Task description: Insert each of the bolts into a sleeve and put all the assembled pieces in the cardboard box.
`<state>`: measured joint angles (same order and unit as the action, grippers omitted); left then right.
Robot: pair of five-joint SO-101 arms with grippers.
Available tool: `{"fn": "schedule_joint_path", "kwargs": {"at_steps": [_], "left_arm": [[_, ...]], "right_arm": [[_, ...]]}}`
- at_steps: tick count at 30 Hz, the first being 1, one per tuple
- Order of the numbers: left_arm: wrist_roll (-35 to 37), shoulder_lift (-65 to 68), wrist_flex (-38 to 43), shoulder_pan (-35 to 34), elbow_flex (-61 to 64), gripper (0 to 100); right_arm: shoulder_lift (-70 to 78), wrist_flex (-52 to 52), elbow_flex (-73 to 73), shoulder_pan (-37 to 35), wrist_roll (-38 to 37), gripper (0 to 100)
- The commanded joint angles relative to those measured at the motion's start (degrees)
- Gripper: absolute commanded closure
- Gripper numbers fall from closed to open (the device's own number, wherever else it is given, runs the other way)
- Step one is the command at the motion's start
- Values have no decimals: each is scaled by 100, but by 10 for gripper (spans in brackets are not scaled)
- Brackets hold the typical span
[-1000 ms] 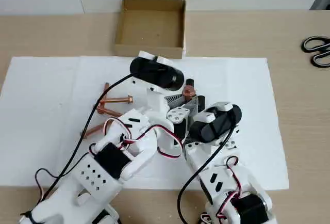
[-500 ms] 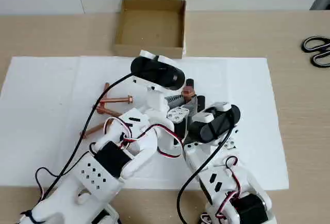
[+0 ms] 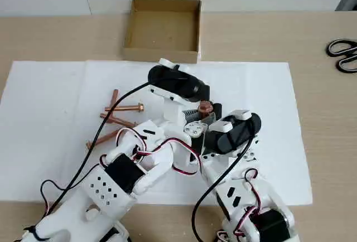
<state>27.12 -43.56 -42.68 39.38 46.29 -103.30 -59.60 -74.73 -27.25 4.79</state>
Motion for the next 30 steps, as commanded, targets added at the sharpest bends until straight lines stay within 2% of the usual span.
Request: {"fn": "schedule_joint_path", "kwargs": {"at_steps": [1, 5, 10, 14, 20, 26, 30], "left_arm": [[-70, 9, -396, 18, -57, 899], [-70, 0, -765, 18, -92, 807], [-62, 0, -1275, 0, -593, 802], [-62, 0, -2004, -35, -1297, 801], [-70, 0, -2840, -765, -2185, 794], [-70, 0, -3499, -1363, -2527, 672], [-70, 0, -3912, -1969, -2527, 624]], "right_arm": [[-66, 145, 114, 31, 26, 995], [-66, 145, 114, 31, 26, 995], [-66, 145, 114, 31, 26, 995], [-66, 136, 114, 31, 26, 995], [-66, 136, 114, 31, 26, 995], [-40, 119, 88, 40, -9, 995], [-40, 145, 0, 523, -35, 995]]}}
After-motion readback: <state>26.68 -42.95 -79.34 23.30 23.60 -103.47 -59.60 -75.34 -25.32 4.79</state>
